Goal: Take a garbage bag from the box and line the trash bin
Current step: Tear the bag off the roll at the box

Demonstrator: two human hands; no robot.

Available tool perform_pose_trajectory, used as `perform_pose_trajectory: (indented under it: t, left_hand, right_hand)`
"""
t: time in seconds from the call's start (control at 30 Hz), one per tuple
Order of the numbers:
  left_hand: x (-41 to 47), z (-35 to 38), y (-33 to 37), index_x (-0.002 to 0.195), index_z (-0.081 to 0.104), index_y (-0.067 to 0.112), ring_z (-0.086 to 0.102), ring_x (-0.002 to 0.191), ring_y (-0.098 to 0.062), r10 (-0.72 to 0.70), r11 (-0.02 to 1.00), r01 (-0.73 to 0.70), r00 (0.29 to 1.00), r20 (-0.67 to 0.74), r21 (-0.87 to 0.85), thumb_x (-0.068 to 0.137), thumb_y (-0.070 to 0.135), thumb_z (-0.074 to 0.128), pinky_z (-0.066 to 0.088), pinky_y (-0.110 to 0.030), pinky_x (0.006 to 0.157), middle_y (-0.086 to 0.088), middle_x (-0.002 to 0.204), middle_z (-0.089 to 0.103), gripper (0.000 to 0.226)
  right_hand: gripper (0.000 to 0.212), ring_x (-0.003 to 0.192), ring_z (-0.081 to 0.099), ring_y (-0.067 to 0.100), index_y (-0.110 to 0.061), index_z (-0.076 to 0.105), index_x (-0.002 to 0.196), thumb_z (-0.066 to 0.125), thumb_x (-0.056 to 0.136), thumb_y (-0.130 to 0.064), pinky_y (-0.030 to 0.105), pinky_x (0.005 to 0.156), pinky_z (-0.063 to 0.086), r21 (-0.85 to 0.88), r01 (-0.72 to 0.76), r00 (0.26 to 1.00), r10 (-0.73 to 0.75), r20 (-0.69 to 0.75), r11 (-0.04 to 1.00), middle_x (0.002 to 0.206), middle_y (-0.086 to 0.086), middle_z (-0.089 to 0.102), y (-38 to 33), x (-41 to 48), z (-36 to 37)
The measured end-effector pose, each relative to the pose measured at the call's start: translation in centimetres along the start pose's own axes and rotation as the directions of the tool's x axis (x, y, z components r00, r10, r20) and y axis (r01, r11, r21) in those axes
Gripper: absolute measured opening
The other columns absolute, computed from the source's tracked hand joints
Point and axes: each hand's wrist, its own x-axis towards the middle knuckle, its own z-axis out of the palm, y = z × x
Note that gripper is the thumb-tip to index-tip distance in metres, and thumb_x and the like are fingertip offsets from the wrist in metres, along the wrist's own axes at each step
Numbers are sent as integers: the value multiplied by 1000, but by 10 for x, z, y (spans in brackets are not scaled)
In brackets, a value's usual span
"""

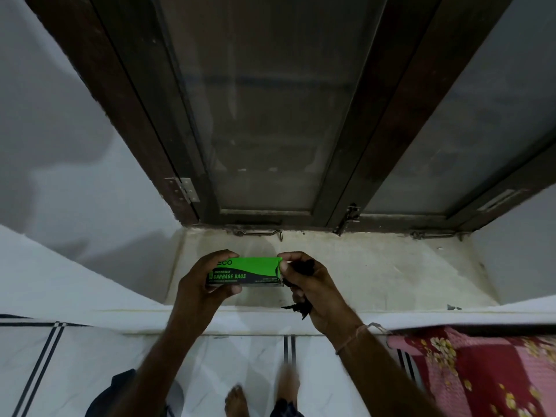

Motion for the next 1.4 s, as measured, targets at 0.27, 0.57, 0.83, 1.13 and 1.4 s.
perform_pose_trajectory:
  t: [0.27,0.57,0.83,1.13,1.4]
  left_hand:
    - [-3,7,-8,126,65,29,66,116,-11,-3,1000,3,1000,5,3,71,14,84,58,-26,90,5,129,68,59]
    - [5,7,-18,125,66,25,65,110,0,-49,998,50,997,-52,36,75,-2,85,55,-15,86,4,124,69,60]
    - [2,23,-24,128,66,26,60,115,3,-29,986,51,990,-138,159,74,8,88,52,-20,93,15,128,66,61]
    - [1,20,-30,130,65,31,55,113,-13,-9,959,38,994,-106,282,75,26,88,41,-14,88,12,128,66,60]
    - [-1,17,-28,128,62,36,58,116,-14,2,974,18,996,-91,224,74,11,88,50,-30,93,15,133,64,65]
  right_hand:
    - [6,52,28,13,-14,72,93,67,96,-11,21,43,28,-6,-21,998,20,-52,1000,60,-4,58,3,1,2]
    - [14,42,41,2,1,68,106,67,95,-7,16,41,34,-53,76,990,-81,-113,996,66,-2,63,2,5,3]
    - [16,87,73,17,0,76,102,77,86,-3,27,71,61,-163,177,949,-212,-234,971,92,9,79,20,8,7]
    - [26,97,68,12,0,69,121,66,94,0,29,82,60,-252,253,967,-251,40,934,96,2,70,4,17,-12]
    - [14,78,69,15,-1,70,100,75,89,-6,32,77,61,-404,214,977,-192,97,889,77,6,69,-5,24,-22]
